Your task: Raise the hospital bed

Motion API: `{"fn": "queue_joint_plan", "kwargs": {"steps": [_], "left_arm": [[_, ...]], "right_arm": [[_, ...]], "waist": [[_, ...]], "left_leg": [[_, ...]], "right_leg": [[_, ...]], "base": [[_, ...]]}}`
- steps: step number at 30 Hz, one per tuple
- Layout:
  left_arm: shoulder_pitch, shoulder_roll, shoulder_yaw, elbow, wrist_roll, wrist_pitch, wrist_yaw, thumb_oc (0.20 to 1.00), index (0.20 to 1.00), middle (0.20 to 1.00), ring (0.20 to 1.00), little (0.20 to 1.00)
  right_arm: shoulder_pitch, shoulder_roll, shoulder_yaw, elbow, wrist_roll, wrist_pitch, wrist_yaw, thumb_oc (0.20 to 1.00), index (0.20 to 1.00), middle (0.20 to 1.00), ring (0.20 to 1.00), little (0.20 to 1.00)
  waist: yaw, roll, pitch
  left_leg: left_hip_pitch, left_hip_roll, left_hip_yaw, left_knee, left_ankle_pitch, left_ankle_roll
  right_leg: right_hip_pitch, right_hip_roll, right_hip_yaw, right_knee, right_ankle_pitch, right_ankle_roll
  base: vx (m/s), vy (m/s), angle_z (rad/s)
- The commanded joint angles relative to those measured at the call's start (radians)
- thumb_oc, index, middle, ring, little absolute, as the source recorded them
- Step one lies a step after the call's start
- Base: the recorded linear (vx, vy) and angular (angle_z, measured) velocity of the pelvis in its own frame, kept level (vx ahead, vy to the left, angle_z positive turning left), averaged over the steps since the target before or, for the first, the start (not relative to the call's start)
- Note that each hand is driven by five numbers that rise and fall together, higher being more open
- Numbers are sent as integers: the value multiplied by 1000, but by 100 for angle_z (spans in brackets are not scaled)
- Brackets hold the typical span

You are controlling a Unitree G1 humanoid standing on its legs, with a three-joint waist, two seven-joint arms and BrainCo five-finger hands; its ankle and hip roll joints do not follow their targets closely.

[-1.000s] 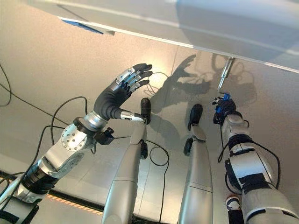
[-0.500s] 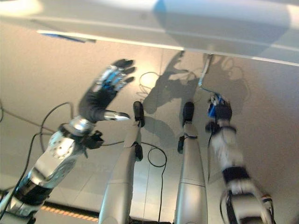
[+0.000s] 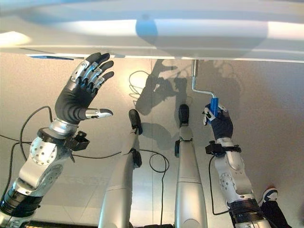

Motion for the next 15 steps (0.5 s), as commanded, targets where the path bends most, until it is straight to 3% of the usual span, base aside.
{"fn": "queue_joint_plan", "kwargs": {"steps": [1, 7, 12, 14, 15], "left_arm": [[28, 30, 48, -106, -8, -63, -27, 1000, 1000, 1000, 1000, 1000], [17, 16, 10, -112, -79, -65, -69, 1000, 1000, 1000, 1000, 1000], [-26, 1, -61, -84, -100, -61, -79, 1000, 1000, 1000, 1000, 1000], [-36, 3, -70, -80, -95, -61, -79, 1000, 1000, 1000, 1000, 1000], [-62, -2, -98, -71, -87, -60, -70, 1000, 1000, 1000, 1000, 1000]], "right_arm": [[11, -98, -156, -291, 86, -174, 74, 200, 200, 200, 200, 200], [-28, -187, 54, -336, 168, -83, 227, 200, 200, 200, 200, 200], [-192, -220, 282, -284, 173, -14, 274, 200, 200, 200, 200, 200], [-225, -221, 314, -268, 164, -9, 273, 200, 200, 200, 200, 200], [-315, -202, 397, -222, 144, 9, 273, 200, 200, 200, 200, 200]], "waist": [[-33, -49, -19], [-18, -54, -19], [5, -45, -19], [7, -42, -19], [20, -34, -19]], "left_leg": [[45, 18, 15, 117, -127, -14], [44, 18, 9, 111, -117, -17], [43, 18, 4, 111, -109, -18], [44, 17, 3, 111, -109, -18], [44, 16, -3, 109, -106, -18]], "right_leg": [[85, 41, -43, -144, 99, 62], [89, 40, -52, -150, 109, 60], [95, 37, -60, -152, 112, 58], [95, 36, -61, -152, 112, 57], [100, 34, -66, -154, 113, 56]], "base": [[0, 0, 0], [0, 0, 0], [0, 0, 0], [0, 0, 0], [0, 0, 0]]}}
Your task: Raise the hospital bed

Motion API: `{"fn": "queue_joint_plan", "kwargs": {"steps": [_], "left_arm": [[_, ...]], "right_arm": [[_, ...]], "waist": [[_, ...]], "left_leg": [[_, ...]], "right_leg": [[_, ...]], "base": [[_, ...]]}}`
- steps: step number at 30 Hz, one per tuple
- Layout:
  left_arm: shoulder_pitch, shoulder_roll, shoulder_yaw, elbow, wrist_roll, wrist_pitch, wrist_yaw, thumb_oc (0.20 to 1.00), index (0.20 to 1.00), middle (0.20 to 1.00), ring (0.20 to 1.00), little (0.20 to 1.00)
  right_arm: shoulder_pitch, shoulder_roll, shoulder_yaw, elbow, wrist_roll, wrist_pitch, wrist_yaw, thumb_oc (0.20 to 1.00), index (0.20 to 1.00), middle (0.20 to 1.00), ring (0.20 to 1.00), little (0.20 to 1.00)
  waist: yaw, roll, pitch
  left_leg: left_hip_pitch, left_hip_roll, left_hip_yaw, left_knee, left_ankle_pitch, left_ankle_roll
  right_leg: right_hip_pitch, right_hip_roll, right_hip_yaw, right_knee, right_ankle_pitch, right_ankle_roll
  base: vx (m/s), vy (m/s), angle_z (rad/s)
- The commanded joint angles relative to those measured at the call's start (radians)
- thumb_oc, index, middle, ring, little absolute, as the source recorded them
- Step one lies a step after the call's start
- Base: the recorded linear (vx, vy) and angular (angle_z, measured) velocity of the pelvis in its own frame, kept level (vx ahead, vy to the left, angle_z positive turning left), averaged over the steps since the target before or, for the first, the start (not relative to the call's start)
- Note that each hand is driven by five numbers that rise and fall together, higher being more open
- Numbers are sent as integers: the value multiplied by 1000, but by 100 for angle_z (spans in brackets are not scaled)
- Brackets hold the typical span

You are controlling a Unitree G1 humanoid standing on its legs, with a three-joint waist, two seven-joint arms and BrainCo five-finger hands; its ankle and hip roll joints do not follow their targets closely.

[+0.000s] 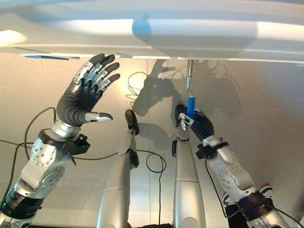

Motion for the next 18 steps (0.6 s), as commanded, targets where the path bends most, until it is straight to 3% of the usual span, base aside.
{"fn": "queue_joint_plan", "kwargs": {"steps": [1, 7, 11, 15, 18], "left_arm": [[-56, -1, -30, -42, 2, -55, -6, 1000, 1000, 1000, 1000, 1000], [-117, -49, -87, -14, -3, -52, 11, 1000, 1000, 1000, 1000, 1000], [-137, -71, -104, -4, -10, -56, 18, 1000, 1000, 1000, 1000, 1000], [-127, -83, -124, -27, -38, -54, 14, 1000, 1000, 1000, 1000, 1000], [-138, -88, -164, -28, -62, -48, -1, 1000, 1000, 1000, 1000, 1000]], "right_arm": [[-202, 33, 85, -138, -55, -84, 132, 200, 200, 200, 200, 200], [-406, 134, 231, 53, -118, -44, 100, 200, 200, 200, 200, 200], [-484, 188, 266, 189, -151, -31, 82, 200, 200, 200, 200, 200], [-632, 315, 264, 589, -264, -1, -1, 200, 200, 200, 200, 200], [-717, 352, 251, 819, -306, 20, -30, 200, 200, 200, 200, 200]], "waist": [[37, -12, -20], [68, 8, -20], [82, 19, -20], [121, 50, -20], [139, 57, -20]], "left_leg": [[40, 9, 6, 104, -109, -15], [40, 6, -4, 105, -109, -15], [38, 3, -8, 105, -108, -16], [34, -1, -14, 107, -107, -15], [29, -2, -13, 109, -108, -14]], "right_leg": [[90, 28, -59, -155, 108, 62], [94, 20, -67, -155, 107, 60], [94, 17, -69, -156, 107, 60], [93, 12, -75, -155, 106, 58], [87, 12, -76, -154, 107, 58]], "base": [[0, 0, 0], [2, 1, -1], [0, 0, 0], [0, 0, 0], [6, 8, 3]]}}
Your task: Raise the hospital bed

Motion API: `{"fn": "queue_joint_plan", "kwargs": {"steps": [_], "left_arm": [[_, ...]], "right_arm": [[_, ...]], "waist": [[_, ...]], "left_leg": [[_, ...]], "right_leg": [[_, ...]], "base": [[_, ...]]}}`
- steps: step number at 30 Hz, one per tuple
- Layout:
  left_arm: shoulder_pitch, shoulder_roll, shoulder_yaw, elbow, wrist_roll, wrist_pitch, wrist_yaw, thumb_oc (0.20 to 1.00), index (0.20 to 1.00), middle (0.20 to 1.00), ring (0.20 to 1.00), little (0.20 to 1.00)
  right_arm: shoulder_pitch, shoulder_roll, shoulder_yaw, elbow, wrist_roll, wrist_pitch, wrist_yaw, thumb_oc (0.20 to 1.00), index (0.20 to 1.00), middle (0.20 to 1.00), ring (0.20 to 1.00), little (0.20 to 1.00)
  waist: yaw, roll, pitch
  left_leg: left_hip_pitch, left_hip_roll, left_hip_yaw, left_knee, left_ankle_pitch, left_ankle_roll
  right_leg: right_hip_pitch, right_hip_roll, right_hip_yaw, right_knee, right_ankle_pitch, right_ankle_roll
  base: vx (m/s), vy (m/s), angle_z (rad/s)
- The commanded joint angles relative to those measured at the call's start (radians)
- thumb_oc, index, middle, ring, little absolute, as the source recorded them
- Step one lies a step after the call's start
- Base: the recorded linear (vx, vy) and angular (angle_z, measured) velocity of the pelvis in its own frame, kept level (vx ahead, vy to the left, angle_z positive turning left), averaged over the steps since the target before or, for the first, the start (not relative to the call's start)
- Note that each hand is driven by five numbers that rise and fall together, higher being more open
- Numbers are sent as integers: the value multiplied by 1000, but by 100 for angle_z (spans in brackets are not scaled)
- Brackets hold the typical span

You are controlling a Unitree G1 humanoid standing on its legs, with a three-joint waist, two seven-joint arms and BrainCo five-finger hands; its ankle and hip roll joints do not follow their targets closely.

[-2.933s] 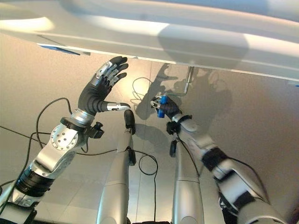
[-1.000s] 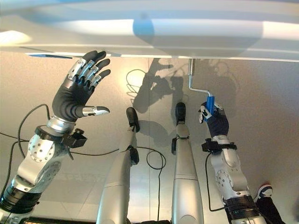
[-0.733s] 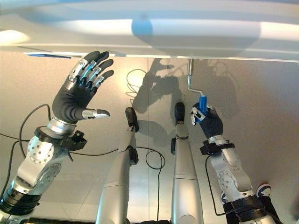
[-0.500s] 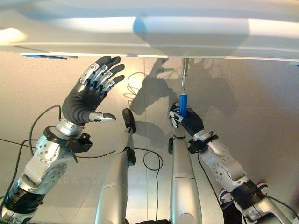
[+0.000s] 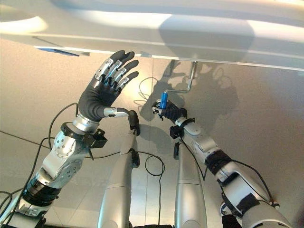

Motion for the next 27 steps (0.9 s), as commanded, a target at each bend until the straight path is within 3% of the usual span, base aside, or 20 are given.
{"fn": "queue_joint_plan", "kwargs": {"steps": [1, 5, 10, 18, 27], "left_arm": [[-15, 0, -47, -106, -26, -47, -23, 1000, 1000, 1000, 1000, 1000], [-62, -19, -104, -90, -22, -36, -28, 1000, 1000, 1000, 1000, 1000], [-86, -23, -128, -93, -31, -33, -30, 1000, 1000, 1000, 1000, 1000], [-94, -12, -132, -92, -27, -30, -31, 1000, 1000, 1000, 1000, 1000], [-92, 19, -123, -93, -30, -32, -39, 1000, 1000, 1000, 1000, 1000]], "right_arm": [[-127, 43, 10, -32, -73, -26, -1, 200, 200, 200, 200, 200], [-207, 37, -15, 252, -126, 2, -18, 200, 200, 200, 200, 200], [-243, -15, -107, 450, -121, 11, -62, 200, 200, 200, 200, 200], [-216, -174, -215, 578, -104, 27, -98, 200, 200, 200, 200, 200], [-115, -263, -300, 585, -48, 15, -123, 200, 200, 200, 200, 200]], "waist": [[19, 45, -18], [34, 60, -18], [42, 86, -18], [40, 98, -18], [24, 94, -18]], "left_leg": [[7, -28, 19, 121, -133, 17], [-5, -31, 15, 126, -135, 21], [-14, -38, 10, 131, -140, 25], [-27, -42, 14, 139, -151, 29], [-27, -42, 21, 143, -157, 29]], "right_leg": [[70, -13, -41, -167, 105, 85], [61, -16, -42, -169, 106, 86], [50, -22, -43, -159, 97, 87], [32, -21, -35, -148, 86, 86], [27, -19, -29, -140, 78, 86]], "base": [[14, 31, 6], [13, 30, 8], [10, 36, 2], [8, 17, 5], [3, -1, 1]]}}
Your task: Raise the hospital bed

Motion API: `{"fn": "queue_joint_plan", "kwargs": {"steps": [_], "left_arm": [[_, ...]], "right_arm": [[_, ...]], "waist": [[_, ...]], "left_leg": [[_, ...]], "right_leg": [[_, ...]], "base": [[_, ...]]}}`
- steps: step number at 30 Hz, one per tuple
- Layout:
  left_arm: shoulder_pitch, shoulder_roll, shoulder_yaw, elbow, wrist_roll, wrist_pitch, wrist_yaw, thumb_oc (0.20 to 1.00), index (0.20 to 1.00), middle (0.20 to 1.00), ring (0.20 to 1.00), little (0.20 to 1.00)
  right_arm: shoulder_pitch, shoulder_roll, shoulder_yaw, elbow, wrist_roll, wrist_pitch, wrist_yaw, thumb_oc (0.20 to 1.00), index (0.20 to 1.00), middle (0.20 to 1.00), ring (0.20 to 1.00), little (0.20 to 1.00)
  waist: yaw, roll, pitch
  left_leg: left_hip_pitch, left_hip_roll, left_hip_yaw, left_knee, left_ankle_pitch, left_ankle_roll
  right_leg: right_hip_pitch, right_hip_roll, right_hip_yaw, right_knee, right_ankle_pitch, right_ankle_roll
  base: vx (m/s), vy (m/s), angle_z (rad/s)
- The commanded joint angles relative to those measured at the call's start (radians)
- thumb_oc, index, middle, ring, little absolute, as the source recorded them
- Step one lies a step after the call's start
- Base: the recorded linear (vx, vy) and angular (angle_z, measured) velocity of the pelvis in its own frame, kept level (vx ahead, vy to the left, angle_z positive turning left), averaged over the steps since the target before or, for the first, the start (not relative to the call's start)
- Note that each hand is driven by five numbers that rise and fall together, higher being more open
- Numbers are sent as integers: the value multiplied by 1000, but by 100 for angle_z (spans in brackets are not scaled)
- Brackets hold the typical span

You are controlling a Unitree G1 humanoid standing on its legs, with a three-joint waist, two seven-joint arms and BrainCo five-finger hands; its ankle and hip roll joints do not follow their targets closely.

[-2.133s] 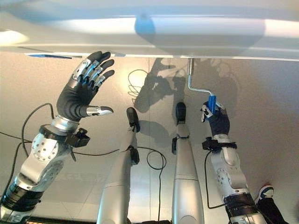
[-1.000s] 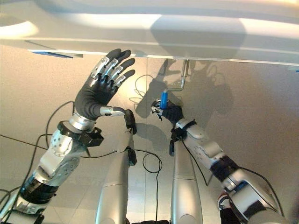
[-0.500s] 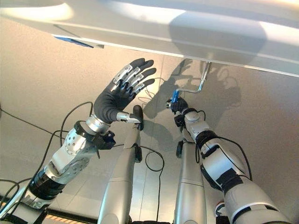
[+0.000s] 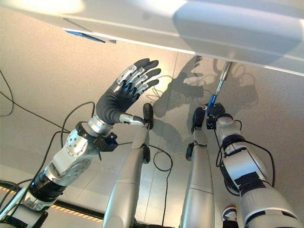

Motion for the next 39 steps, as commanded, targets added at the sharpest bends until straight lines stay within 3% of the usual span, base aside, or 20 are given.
{"fn": "queue_joint_plan", "kwargs": {"steps": [1, 11, 13, 14, 16, 19, 26, 30, 32, 34, 38, 39], "left_arm": [[10, 28, 23, -95, -20, -41, -27, 1000, 1000, 1000, 1000, 1000], [39, 79, 54, -99, 3, -48, -12, 1000, 1000, 1000, 1000, 1000], [61, 78, 93, -109, 19, -52, 1, 1000, 1000, 1000, 1000, 1000], [64, 79, 92, -111, 20, -52, 2, 1000, 1000, 1000, 1000, 1000], [101, 61, 146, -113, 42, -55, 18, 1000, 1000, 1000, 1000, 1000], [127, 50, 181, -107, 54, -57, 34, 1000, 1000, 1000, 1000, 1000], [175, 48, 242, -121, 50, -62, 37, 1000, 1000, 1000, 1000, 1000], [203, 47, 285, -141, 40, -61, 29, 1000, 1000, 1000, 1000, 1000], [208, 45, 293, -144, 39, -60, 26, 1000, 1000, 1000, 1000, 1000], [215, 45, 310, -158, 24, -61, 15, 1000, 1000, 1000, 1000, 1000], [234, 58, 322, -173, -1, -59, -12, 1000, 1000, 1000, 1000, 1000], [235, 58, 323, -174, -1, -59, -12, 1000, 1000, 1000, 1000, 1000]], "right_arm": [[76, -162, -102, 37, 128, -41, -58, 200, 200, 200, 200, 200], [215, -215, -223, -6, 201, -90, -109, 200, 200, 200, 200, 200], [293, -192, -246, -202, 232, -164, -142, 200, 200, 200, 200, 200], [301, -189, -249, -212, 229, -162, -147, 200, 200, 200, 200, 200], [449, -143, -313, -554, 199, -247, -195, 200, 200, 200, 200, 200], [563, -93, -396, -765, 105, -285, -266, 200, 200, 200, 200, 200], [670, -30, -470, -1032, 13, -330, -305, 200, 200, 200, 200, 200], [742, 11, -478, -1283, 48, -375, -210, 200, 200, 200, 200, 200], [753, 14, -479, -1314, 45, -376, -200, 200, 200, 200, 200, 200], [763, 37, -460, -1409, 127, -400, -121, 200, 200, 200, 200, 200], [772, -8, -337, -1552, 210, -361, 43, 200, 200, 200, 200, 200], [772, -8, -336, -1552, 211, -361, 45, 200, 200, 200, 200, 200]], "waist": [[-52, 37, -18], [-71, 30, -18], [-92, 15, -18], [-92, 13, -18], [-119, -8, -18], [-136, -19, -18], [-155, -39, -18], [-171, -57, -18], [-174, -60, -18], [-176, -66, -18], [-173, -77, -18], [-174, -77, -18]], "left_leg": [[23, -10, 40, 151, -174, 15], [35, -8, 45, 149, -177, 13], [30, -5, 47, 150, -176, 12], [31, -6, 47, 150, -176, 12], [26, -5, 50, 146, -174, 12], [28, -6, 47, 145, -177, 13], [23, -6, 46, 149, -181, 16], [17, -2, 50, 157, -184, 18], [17, -1, 49, 158, -184, 17], [15, 0, 51, 161, -185, 18], [14, 2, 56, 162, -181, 16], [14, 2, 56, 162, -181, 16]], "right_leg": [[68, 16, -11, -153, 84, 75], [75, 19, -8, -156, 81, 77], [71, 24, -3, -158, 84, 76], [72, 24, -2, -158, 84, 76], [68, 28, 2, -162, 86, 77], [71, 26, 2, -164, 86, 78], [68, 27, 7, -161, 88, 82], [65, 30, 9, -157, 87, 80], [65, 30, 9, -157, 88, 80], [66, 33, 11, -157, 90, 81], [66, 36, 10, -160, 95, 80], [67, 35, 10, -160, 95, 80]], "base": [[0, 0, 0], [1, -1, 1], [0, 0, 0], [0, 0, 0], [-3, -5, -2], [5, 0, -10], [3, -2, -3], [-1, -2, -1], [-1, -6, -2], [-1, -3, -2], [0, 0, 0], [0, 0, 0]]}}
